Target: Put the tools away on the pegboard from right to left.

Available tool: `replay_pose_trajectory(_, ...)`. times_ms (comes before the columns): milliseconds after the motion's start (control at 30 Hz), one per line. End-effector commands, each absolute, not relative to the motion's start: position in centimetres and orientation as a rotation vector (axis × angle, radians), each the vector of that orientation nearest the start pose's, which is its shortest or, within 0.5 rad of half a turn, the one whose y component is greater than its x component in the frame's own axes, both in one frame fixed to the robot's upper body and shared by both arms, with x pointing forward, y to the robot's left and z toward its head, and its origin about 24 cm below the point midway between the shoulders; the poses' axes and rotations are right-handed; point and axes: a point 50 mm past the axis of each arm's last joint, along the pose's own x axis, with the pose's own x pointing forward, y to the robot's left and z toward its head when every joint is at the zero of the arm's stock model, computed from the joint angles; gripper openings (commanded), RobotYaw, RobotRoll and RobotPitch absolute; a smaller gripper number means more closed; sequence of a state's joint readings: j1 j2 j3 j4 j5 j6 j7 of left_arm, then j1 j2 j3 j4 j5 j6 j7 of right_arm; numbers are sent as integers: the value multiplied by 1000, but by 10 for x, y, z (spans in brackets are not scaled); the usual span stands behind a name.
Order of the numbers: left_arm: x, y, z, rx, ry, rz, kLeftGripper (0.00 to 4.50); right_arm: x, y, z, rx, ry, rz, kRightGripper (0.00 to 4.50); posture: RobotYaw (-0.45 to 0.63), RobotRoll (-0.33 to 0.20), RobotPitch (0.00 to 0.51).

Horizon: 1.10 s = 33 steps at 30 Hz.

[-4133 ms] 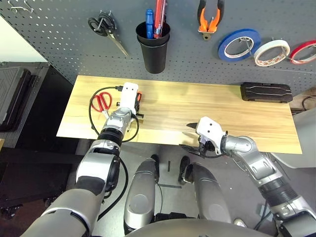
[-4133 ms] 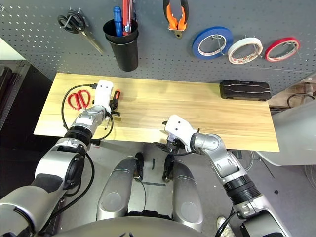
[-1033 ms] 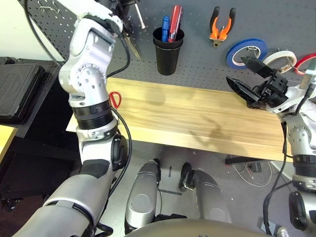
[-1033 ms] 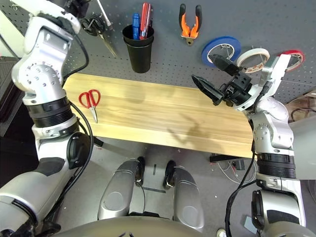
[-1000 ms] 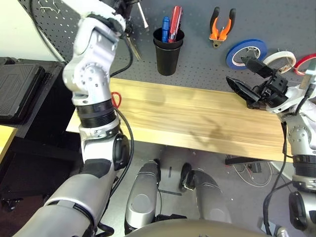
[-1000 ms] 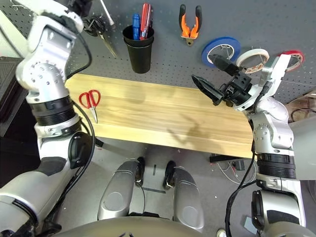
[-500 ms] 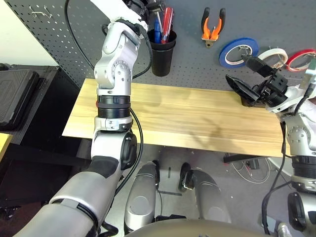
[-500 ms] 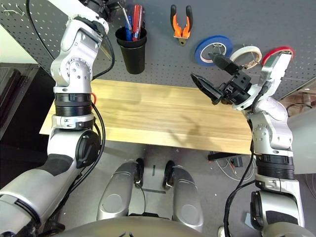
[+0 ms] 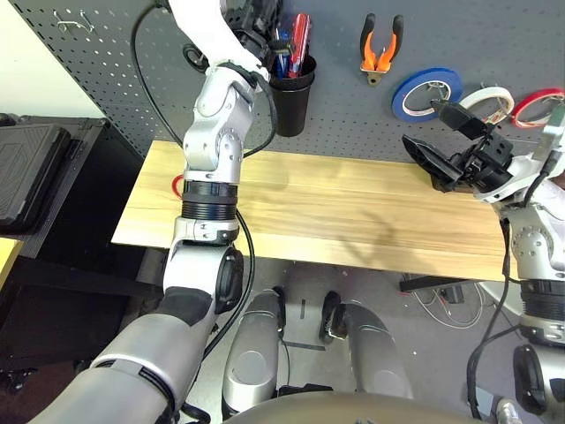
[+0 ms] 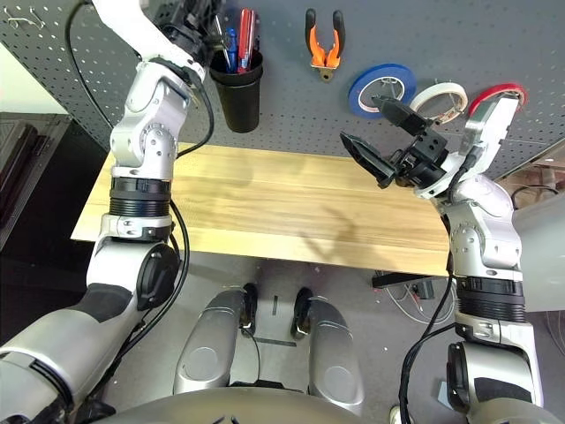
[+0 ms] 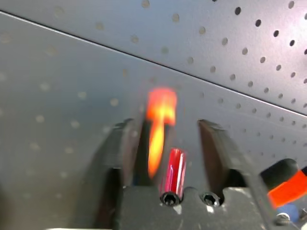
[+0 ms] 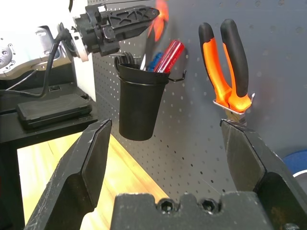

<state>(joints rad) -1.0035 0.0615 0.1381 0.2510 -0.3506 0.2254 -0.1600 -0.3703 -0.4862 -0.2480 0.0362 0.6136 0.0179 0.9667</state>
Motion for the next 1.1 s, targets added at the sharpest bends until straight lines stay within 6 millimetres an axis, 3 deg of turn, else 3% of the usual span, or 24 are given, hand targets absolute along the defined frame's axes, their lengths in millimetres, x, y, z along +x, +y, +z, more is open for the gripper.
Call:
replay_pose_trajectory(33,357,95,293,-255,-544,-436,4349,283,-222,178,-40,-465,863,4500,167,0,185)
replay_pose_trajectory(333,332,116,315,-195,-609,-404,4435,284,-211,171,-17,-442,921,4500,198,0,192)
replay_pose_trajectory(633,308,149,298,-116,-523,-315,4435,282,-189,154,-19,-356,1028,4500,242,0,200)
replay_pose_trajectory(867,292,172,238,-55,-306,-210,4435,285,-164,131,-125,-210,1086,4500,283,0,205)
replay_pose_trajectory(1100,289,182,179,11,-98,-136,4435,303,-138,107,-259,61,1005,4500,296,0,207)
